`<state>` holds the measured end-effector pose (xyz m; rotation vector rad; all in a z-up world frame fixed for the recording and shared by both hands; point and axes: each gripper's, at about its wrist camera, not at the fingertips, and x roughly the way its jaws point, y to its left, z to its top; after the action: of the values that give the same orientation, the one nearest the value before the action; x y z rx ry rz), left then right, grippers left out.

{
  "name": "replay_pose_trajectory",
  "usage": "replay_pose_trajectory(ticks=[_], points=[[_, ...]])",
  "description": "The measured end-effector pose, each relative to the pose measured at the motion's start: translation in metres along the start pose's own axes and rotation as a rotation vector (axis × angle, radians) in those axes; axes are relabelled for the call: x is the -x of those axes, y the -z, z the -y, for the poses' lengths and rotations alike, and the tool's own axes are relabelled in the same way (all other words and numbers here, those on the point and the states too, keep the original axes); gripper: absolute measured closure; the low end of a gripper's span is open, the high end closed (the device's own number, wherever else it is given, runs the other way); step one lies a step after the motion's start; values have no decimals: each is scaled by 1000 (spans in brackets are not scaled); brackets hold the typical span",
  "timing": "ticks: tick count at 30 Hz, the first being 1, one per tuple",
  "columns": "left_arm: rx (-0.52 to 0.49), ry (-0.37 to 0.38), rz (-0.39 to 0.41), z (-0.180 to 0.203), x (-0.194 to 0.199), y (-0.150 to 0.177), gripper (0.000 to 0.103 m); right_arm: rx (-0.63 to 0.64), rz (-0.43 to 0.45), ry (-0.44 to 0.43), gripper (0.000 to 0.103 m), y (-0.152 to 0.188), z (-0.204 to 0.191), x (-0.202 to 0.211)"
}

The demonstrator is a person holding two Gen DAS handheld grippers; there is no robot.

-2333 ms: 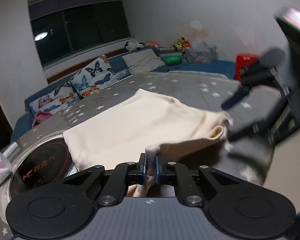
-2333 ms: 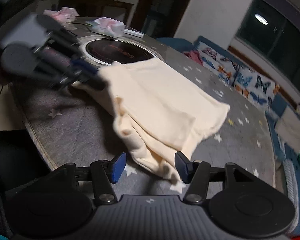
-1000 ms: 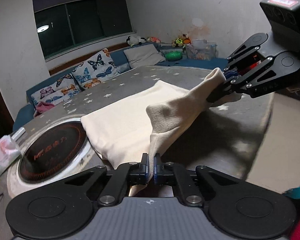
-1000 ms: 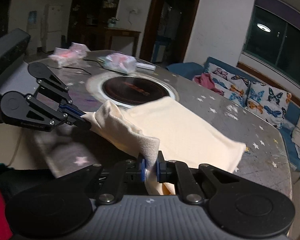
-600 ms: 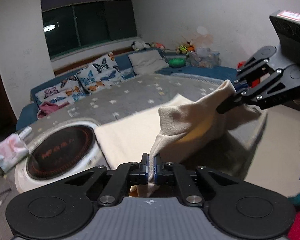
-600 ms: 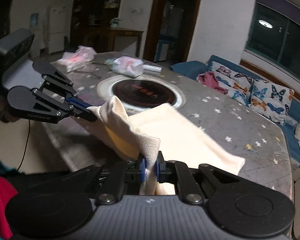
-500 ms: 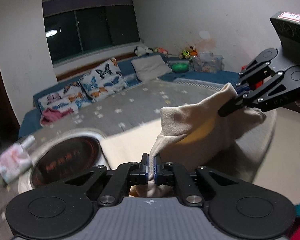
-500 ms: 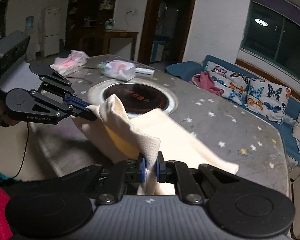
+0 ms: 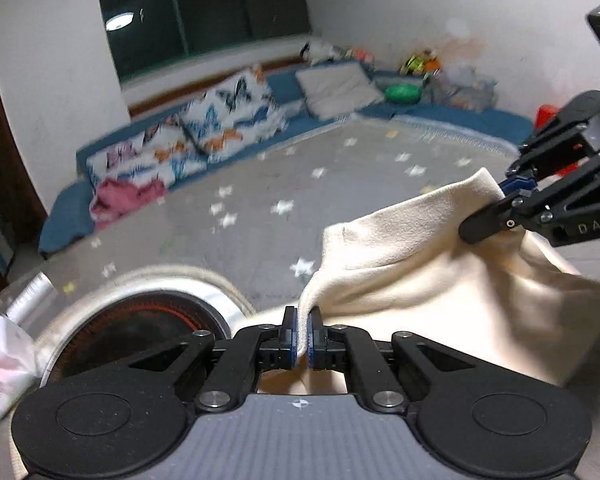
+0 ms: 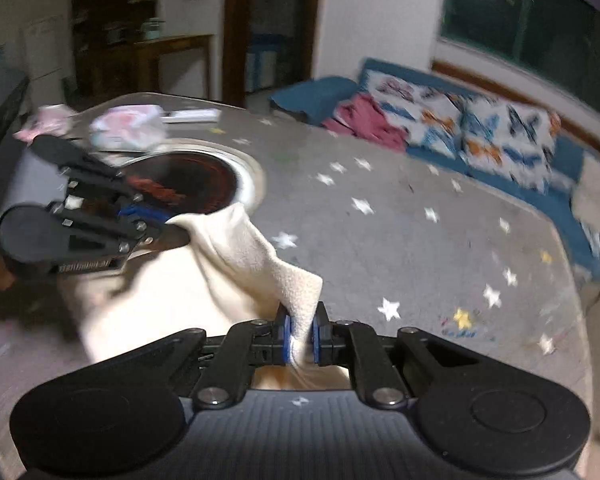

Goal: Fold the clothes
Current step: 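Lift the hem with both grippers and fold it over toward the collar, then release the hem with both grippers and smooth the folded sweatshirt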

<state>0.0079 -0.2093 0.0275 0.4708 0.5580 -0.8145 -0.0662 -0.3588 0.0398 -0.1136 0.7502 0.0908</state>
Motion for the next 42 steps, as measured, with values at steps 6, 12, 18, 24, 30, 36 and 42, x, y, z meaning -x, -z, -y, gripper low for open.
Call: replay_pose_trajectory(ticks=[6,12,18,24,30,36,42], points=[[69,-20,-22,-12,-20,1,84,-152,10,57,79,17,21,-33],[116,-46,31,-16,-1,-9,80,-254,126,165,75,26,34,6],[69,61,45,6,3,-13,81,-222,111,116,82,41,18,22],[41,90,5,22,-18,-14,81,-267,76,76,89,49,11,0],[61,107,17,19,-22,-7,80,-255,42,105,90,54,13,-15],[104,124,27,10,-18,3,79,-153,51,125,90,57,3,-17],[156,139,13,9,-10,10,79,-53,45,134,89,61,-9,-12]])
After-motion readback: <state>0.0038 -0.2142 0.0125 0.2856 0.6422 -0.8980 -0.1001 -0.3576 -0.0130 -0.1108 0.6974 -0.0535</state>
